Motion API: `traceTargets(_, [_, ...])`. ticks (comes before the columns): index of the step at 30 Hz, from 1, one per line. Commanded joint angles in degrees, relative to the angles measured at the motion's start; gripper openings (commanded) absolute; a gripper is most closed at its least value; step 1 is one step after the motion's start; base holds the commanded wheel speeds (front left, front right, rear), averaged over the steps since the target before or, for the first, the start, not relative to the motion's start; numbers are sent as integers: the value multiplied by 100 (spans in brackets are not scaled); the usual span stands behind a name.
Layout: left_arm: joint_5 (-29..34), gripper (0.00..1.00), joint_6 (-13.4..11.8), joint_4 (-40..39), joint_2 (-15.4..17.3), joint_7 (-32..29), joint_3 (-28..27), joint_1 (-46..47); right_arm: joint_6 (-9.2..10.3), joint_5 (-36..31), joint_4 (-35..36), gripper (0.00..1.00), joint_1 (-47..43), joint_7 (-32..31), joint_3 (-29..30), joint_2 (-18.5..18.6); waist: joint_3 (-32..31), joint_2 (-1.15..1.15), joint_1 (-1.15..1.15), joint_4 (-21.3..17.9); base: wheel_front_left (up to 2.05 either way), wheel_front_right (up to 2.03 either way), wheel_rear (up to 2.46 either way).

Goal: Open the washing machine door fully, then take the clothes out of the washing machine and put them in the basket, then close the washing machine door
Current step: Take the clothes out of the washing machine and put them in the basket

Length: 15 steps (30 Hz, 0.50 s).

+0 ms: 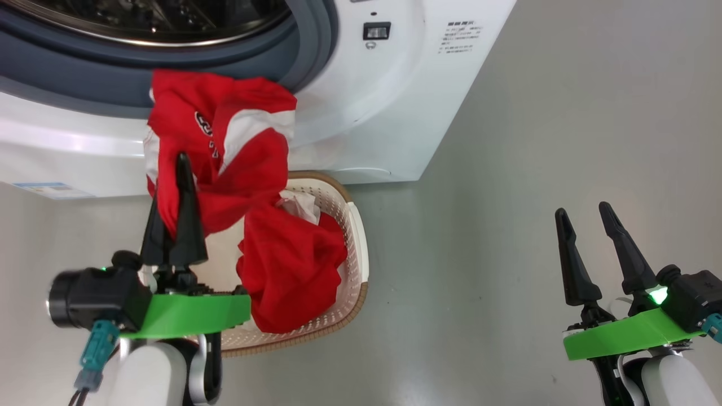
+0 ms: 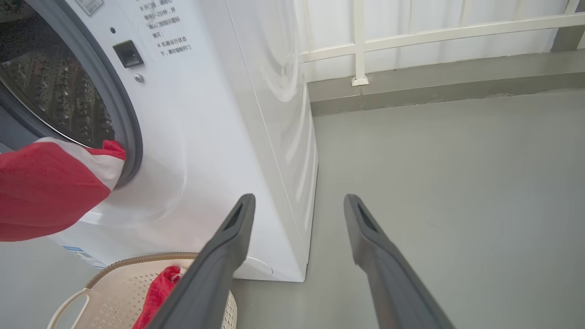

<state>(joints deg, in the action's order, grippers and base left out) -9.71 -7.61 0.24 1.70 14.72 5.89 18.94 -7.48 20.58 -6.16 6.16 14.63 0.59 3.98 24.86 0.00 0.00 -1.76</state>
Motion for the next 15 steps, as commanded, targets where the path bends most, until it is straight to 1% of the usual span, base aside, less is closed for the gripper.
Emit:
traceTargets(1, [-87, 0, -17, -63, 118, 28, -145, -58, -1, -11, 145, 100, 56, 37, -158, 60, 69, 0, 0, -50, 0, 0, 0])
traceTargets(15, [-261, 0, 293, 1808, 118, 28, -243, 376, -1, 51, 200, 100, 364, 37, -133, 22, 784, 0, 0, -246, 0, 0, 0])
